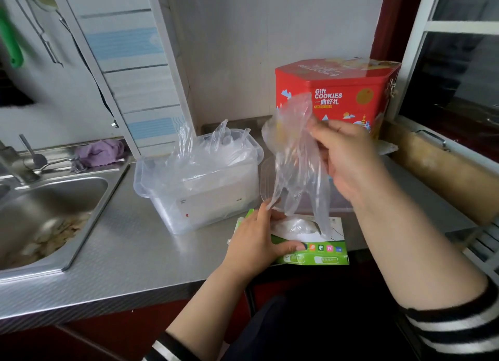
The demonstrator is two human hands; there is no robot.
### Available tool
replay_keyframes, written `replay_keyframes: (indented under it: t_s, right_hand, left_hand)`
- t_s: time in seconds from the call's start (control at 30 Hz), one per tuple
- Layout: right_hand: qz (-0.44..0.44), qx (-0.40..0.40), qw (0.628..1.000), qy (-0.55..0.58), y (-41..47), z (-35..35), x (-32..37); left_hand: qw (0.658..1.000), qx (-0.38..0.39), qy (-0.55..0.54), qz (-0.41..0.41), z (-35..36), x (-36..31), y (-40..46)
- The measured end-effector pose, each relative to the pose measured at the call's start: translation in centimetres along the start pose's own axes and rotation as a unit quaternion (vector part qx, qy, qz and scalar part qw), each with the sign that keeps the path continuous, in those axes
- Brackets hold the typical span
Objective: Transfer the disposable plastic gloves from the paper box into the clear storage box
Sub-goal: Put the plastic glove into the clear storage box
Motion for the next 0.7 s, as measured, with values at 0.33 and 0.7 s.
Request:
replay_keyframes:
  t_s: [0.33,0.7]
  right_hand:
    - [0.209,0.021,0.936,0.281,1.0,-0.9,-1.0]
    - [-0.290,-0.141,0.946,0.031,5.5,8.5,7.8]
  left_hand:
    - [0.990,-0.071,0.023,0.117,-0.1,0.7,-0.5]
    - [0.875,-0.439,0.092,0.183,-10.4,3.7,-0.8]
Point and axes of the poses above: each hand's wrist, its own y-axis towards the middle knuckle, its own z-axis out of the palm, x = y × z, the point moved 1 cm from there along y, towards the middle knuckle, and after that the axes turned 12 degrees about -y, right-handed, at the moved point
